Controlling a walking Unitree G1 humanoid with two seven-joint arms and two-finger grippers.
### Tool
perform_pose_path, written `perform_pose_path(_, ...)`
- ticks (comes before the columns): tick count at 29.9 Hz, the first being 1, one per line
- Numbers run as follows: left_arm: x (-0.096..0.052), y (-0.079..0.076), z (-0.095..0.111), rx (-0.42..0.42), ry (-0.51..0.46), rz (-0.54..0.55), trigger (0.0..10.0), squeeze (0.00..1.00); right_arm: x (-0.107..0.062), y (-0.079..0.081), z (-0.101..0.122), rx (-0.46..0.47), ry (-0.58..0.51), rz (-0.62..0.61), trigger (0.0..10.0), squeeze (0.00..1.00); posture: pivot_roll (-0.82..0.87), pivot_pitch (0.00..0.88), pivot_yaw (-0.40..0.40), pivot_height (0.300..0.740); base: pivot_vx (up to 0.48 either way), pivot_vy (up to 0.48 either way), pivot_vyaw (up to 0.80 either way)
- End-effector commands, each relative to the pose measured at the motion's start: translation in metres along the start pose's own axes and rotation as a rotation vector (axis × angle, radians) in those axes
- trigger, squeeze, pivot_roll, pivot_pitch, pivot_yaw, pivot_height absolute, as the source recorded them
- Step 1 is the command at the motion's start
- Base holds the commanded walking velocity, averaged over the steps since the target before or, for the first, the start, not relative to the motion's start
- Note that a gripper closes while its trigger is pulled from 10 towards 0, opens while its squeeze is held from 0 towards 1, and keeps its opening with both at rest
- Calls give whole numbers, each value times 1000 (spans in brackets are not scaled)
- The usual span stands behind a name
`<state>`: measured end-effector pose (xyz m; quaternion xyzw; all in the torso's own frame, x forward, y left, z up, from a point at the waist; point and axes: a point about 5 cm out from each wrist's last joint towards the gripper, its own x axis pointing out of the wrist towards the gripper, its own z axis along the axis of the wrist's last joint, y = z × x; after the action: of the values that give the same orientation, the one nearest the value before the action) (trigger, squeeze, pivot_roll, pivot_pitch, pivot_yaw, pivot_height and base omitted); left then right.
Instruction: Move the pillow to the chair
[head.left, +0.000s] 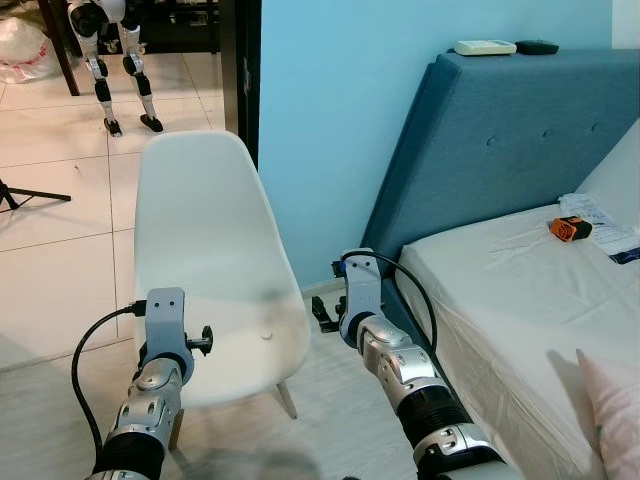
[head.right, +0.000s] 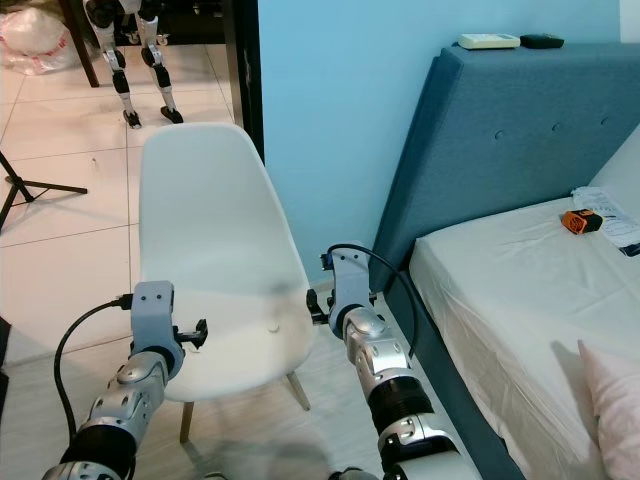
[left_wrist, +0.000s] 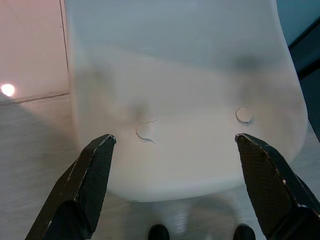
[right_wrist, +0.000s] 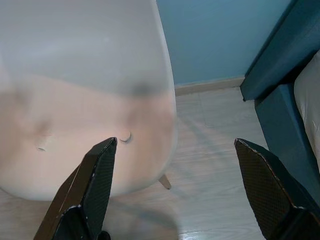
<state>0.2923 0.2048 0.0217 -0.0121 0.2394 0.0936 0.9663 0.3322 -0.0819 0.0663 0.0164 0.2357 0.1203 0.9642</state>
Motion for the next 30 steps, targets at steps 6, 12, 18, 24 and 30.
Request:
perform_pose_path(6, -1, 0, -9, -3, 42, -4, 10000, 0, 0, -2, -4, 22, 19, -9, 10000, 0, 61, 50, -91, 712, 0, 0, 0)
perform_pose_path(12, 0, 1, -9, -4, 42, -3, 10000, 0, 0, -2, -3, 22, 19, -9, 10000, 0, 61, 50, -91, 712, 0, 0, 0)
perform_pose_path(18, 0, 1, -8, -4, 42, -2, 10000, 0, 1, -2, -3, 23, 19, -9, 10000, 0, 61, 53, -92, 712, 0, 0, 0)
perform_pose_path(24, 0, 1, -8, -4, 42, -2, 10000, 0, 1, -2, -3, 25, 19, -9, 10000, 0, 61, 54, -92, 712, 0, 0, 0)
perform_pose_path(30, 0, 2, -8, -4, 42, -1, 10000, 0, 1, -2, -3, 26, 19, -9, 10000, 0, 62, 55, -91, 712, 0, 0, 0)
